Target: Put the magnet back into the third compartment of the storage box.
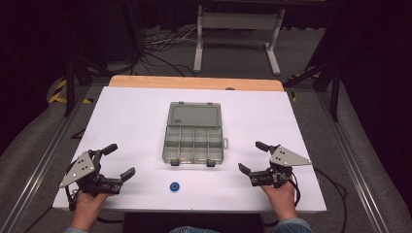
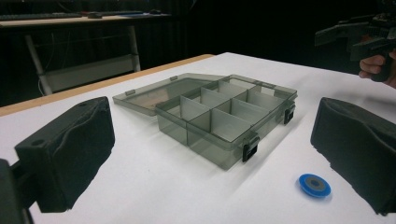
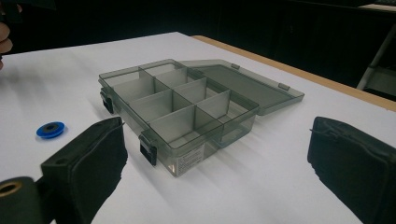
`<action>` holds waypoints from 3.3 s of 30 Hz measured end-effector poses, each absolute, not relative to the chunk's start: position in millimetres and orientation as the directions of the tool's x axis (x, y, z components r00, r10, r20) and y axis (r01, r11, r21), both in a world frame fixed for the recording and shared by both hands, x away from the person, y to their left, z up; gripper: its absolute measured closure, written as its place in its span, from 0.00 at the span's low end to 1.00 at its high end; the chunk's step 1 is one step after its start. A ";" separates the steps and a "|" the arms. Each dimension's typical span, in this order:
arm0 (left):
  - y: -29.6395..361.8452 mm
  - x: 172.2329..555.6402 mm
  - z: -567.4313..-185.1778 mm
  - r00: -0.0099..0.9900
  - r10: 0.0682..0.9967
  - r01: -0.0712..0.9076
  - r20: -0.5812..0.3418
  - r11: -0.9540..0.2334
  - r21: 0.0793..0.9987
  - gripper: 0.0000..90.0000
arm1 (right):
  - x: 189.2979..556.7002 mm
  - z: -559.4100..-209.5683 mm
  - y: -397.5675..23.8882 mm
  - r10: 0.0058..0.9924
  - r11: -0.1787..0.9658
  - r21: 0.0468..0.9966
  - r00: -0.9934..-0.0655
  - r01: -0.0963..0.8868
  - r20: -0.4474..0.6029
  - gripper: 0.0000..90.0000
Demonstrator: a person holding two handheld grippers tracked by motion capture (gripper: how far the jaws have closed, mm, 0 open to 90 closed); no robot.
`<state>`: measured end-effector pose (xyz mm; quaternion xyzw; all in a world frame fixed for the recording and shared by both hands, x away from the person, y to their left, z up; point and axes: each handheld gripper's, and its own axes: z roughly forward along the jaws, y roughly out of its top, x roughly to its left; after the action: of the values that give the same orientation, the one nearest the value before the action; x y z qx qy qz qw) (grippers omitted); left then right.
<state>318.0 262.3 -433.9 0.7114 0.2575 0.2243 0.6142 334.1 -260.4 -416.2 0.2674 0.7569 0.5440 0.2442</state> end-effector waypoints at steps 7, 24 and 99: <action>262.5 318.1 -434.0 0.766 0.642 0.091 0.003 -0.114 0.989 0.00 | 336.7 -414.5 -254.5 0.654 0.258 0.954 -0.755 0.153 -0.056 0.06; 262.5 318.3 -433.9 0.769 0.639 0.092 0.005 -0.118 0.989 0.00 | 342.5 -404.2 -208.9 0.552 0.278 0.952 -0.833 0.130 -0.047 0.05; 263.1 316.6 -433.8 0.770 0.638 0.093 0.006 -0.122 0.988 0.00 | 357.3 -380.3 -53.0 0.148 0.850 0.511 -0.989 0.126 -0.002 0.26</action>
<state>316.6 263.1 -433.8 0.7153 0.2555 0.2227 0.6112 357.3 -53.0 -380.3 0.0712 0.9616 0.2642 0.0207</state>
